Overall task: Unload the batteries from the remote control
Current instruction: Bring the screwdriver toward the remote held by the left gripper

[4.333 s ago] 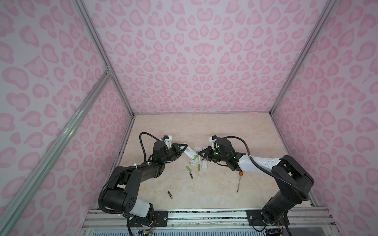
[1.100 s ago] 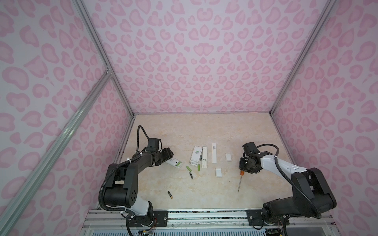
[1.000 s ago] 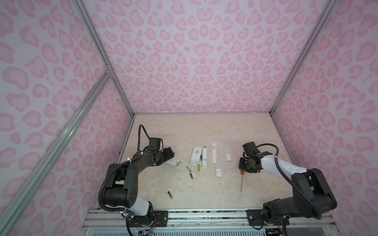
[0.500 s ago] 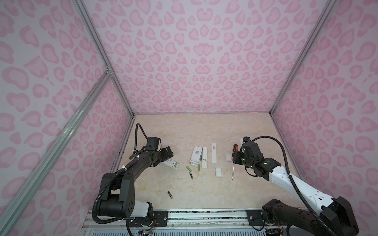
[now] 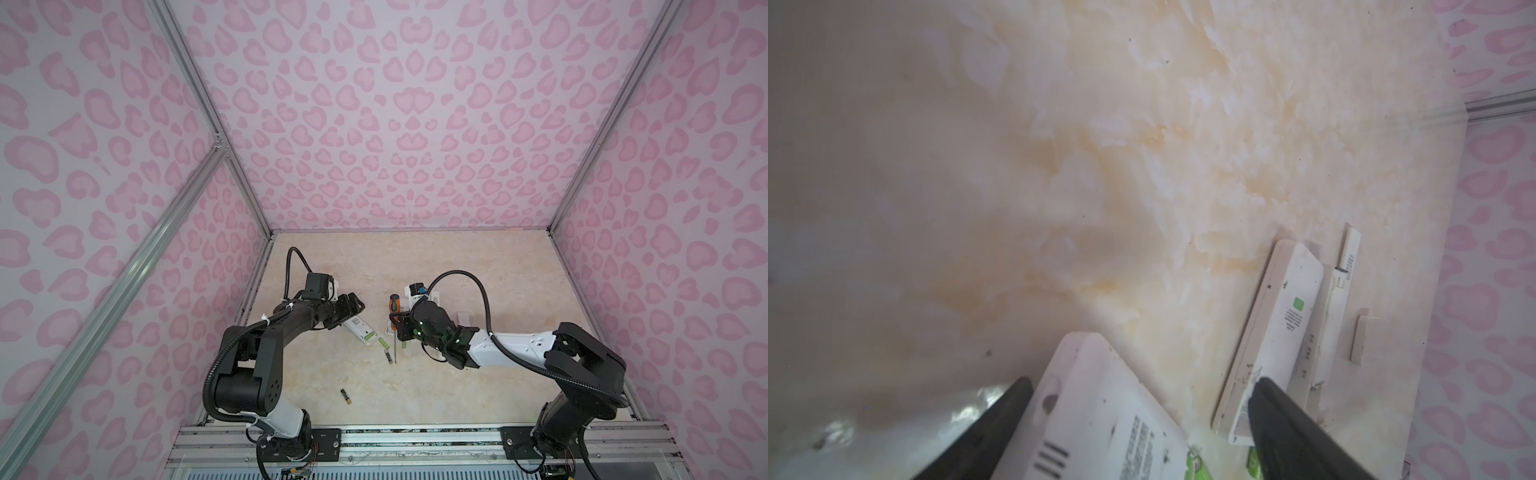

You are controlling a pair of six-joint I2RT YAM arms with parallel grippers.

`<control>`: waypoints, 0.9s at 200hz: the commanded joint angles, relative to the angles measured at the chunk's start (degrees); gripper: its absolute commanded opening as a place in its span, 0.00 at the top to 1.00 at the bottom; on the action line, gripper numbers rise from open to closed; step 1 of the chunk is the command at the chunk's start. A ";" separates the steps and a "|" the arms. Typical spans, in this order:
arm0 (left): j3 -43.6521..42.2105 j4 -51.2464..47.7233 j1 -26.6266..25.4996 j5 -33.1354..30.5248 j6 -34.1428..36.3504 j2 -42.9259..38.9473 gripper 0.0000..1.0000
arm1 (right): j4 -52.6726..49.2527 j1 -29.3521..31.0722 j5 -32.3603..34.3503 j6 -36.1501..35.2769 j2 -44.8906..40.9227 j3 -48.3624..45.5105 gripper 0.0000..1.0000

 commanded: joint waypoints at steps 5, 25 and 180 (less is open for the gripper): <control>0.26 1.93 0.01 3.13 -0.32 0.35 0.16 | 17.24 0.99 4.94 -0.93 3.19 1.68 1.00; -0.02 2.18 0.07 4.44 -0.52 0.94 0.16 | 25.51 1.10 5.33 -0.96 8.19 3.37 1.00; -0.23 -1.57 5.95 6.97 1.42 -0.62 0.06 | 31.81 1.84 15.21 -2.01 23.87 12.12 1.00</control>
